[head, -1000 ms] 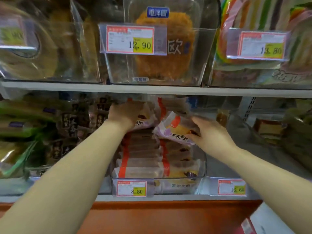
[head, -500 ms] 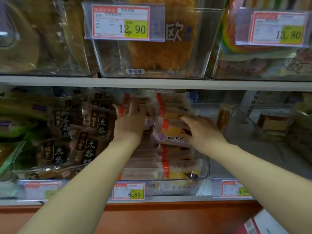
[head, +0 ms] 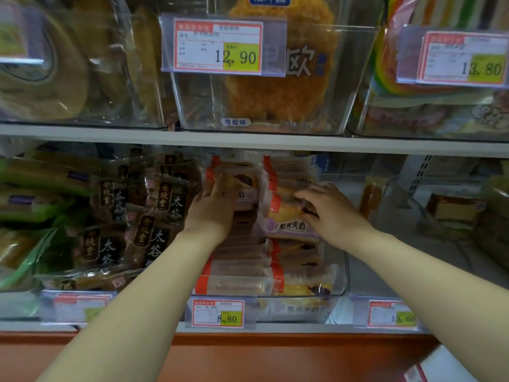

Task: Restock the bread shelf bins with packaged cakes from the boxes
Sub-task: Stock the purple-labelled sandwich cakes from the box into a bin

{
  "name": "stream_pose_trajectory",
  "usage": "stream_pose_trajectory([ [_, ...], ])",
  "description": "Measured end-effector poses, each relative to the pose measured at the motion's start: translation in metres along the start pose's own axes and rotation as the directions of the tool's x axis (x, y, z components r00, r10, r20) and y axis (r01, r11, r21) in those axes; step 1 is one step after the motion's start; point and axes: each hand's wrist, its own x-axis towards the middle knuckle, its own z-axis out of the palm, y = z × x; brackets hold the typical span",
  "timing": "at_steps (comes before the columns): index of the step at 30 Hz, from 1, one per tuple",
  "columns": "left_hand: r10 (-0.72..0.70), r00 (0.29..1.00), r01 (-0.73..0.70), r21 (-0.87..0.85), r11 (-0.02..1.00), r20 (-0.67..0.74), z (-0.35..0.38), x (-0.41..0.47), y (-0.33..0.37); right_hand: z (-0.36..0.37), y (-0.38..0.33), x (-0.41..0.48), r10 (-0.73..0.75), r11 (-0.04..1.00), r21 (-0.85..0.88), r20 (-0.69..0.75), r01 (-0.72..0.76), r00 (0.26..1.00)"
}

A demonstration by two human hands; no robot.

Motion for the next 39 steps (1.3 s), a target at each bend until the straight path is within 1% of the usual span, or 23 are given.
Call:
stream_pose_trajectory([
  [2, 0.032, 0.997, -0.03, -0.039, 0.999, 0.067, 0.001, 0.002, -0.005, -0.004, -0.005, -0.001, -0.016, 0.999, 0.041, -0.004, 0.016, 1.0],
  [4, 0.045, 0.997, -0.033, -0.187, 0.982, 0.06, -0.007, 0.004, -0.008, -0.011, -0.013, 0.001, -0.038, 0.994, 0.103, -0.021, 0.04, 0.999],
  [6, 0.019, 0.999, -0.03, -0.351, 0.936, -0.035, -0.023, 0.0, -0.01, -0.016, -0.025, 0.006, -0.07, 0.984, 0.163, -0.029, 0.074, 0.997],
  [7, -0.023, 0.993, -0.03, -0.438, 0.898, -0.115, -0.031, -0.005, -0.012, -0.017, -0.032, 0.01, -0.088, 0.98, 0.179, -0.024, 0.09, 0.996],
  [9, -0.151, 0.948, -0.049, -0.6, 0.799, -0.279, -0.047, -0.018, -0.015, -0.013, -0.046, 0.021, -0.12, 0.978, 0.173, -0.013, 0.121, 0.993],
  [10, -0.203, 0.918, -0.072, -0.645, 0.76, -0.341, -0.051, -0.024, -0.016, -0.008, -0.054, 0.028, -0.135, 0.976, 0.169, -0.01, 0.135, 0.991],
  [11, -0.221, 0.897, -0.093, -0.653, 0.752, -0.383, -0.053, -0.031, -0.016, -0.003, -0.062, 0.034, -0.151, 0.974, 0.168, -0.014, 0.151, 0.988],
  [14, -0.158, 0.905, -0.099, -0.557, 0.825, -0.395, -0.045, -0.039, -0.017, 0.014, -0.08, 0.05, -0.203, 0.97, 0.118, -0.1, 0.214, 0.974],
  [16, -0.102, 0.931, -0.04, -0.376, 0.926, -0.351, -0.034, -0.042, -0.019, 0.024, -0.08, 0.056, -0.222, 0.973, 0.03, -0.14, 0.229, 0.965],
  [17, -0.069, 0.941, -0.019, -0.254, 0.967, -0.331, -0.026, -0.042, -0.02, 0.028, -0.078, 0.057, -0.228, 0.973, -0.053, -0.129, 0.223, 0.965],
  [18, -0.027, 0.952, -0.022, -0.159, 0.987, -0.304, -0.018, -0.043, -0.021, 0.03, -0.074, 0.056, -0.238, 0.965, -0.141, -0.124, 0.221, 0.963],
  [19, 0.023, 0.958, -0.059, -0.114, 0.992, -0.287, -0.012, -0.043, -0.019, 0.031, -0.069, 0.054, -0.247, 0.955, -0.203, -0.147, 0.215, 0.958],
  [20, 0.08, 0.957, -0.103, -0.07, 0.992, -0.277, -0.009, -0.044, -0.015, 0.031, -0.064, 0.049, -0.239, 0.956, -0.217, -0.198, 0.195, 0.95],
  [22, 0.177, 0.947, -0.183, 0.001, 0.983, -0.268, 0.002, -0.041, -0.01, 0.03, -0.054, 0.034, -0.154, 0.983, -0.146, -0.329, 0.111, 0.931],
  [23, 0.204, 0.94, -0.206, 0.021, 0.978, -0.274, 0.003, -0.041, -0.006, 0.03, -0.048, 0.027, -0.099, 0.992, -0.104, -0.356, 0.066, 0.929],
  [24, 0.221, 0.935, -0.217, 0.045, 0.975, -0.278, 0.006, -0.039, -0.003, 0.031, -0.041, 0.02, -0.041, 0.997, -0.073, -0.325, 0.018, 0.945],
  [26, 0.229, 0.942, -0.21, 0.101, 0.972, -0.244, 0.006, -0.033, 0.005, 0.036, -0.027, 0.014, 0.047, 0.996, -0.063, -0.177, -0.059, 0.983],
  [28, 0.206, 0.948, -0.19, 0.088, 0.978, -0.244, 0.007, -0.026, 0.007, 0.038, -0.015, 0.015, 0.051, 0.996, -0.069, -0.076, -0.056, 0.996],
  [30, 0.127, 0.981, -0.109, 0.121, 0.987, -0.147, 0.009, -0.019, 0.005, 0.036, -0.01, 0.019, 0.02, 0.997, -0.075, -0.058, -0.024, 0.998],
  [32, 0.064, 0.996, -0.054, 0.15, 0.987, -0.064, 0.011, -0.016, 0.003, 0.034, -0.008, 0.02, 0.011, 0.996, -0.083, -0.049, -0.015, 0.999],
  [35, 0.017, 1.0, -0.013, 0.195, 0.981, -0.018, 0.009, -0.017, 0.011, 0.031, -0.009, 0.016, 0.008, 0.996, -0.089, -0.016, -0.009, 1.0],
  [37, -0.009, 1.0, 0.004, 0.189, 0.982, 0.024, 0.003, -0.02, 0.017, 0.025, -0.01, 0.01, 0.014, 0.998, -0.064, 0.029, -0.012, 0.999],
  [39, -0.021, 0.999, 0.017, 0.163, 0.986, 0.027, -0.006, -0.029, 0.025, 0.015, -0.009, -0.001, 0.008, 0.999, -0.043, 0.037, -0.006, 0.999],
])
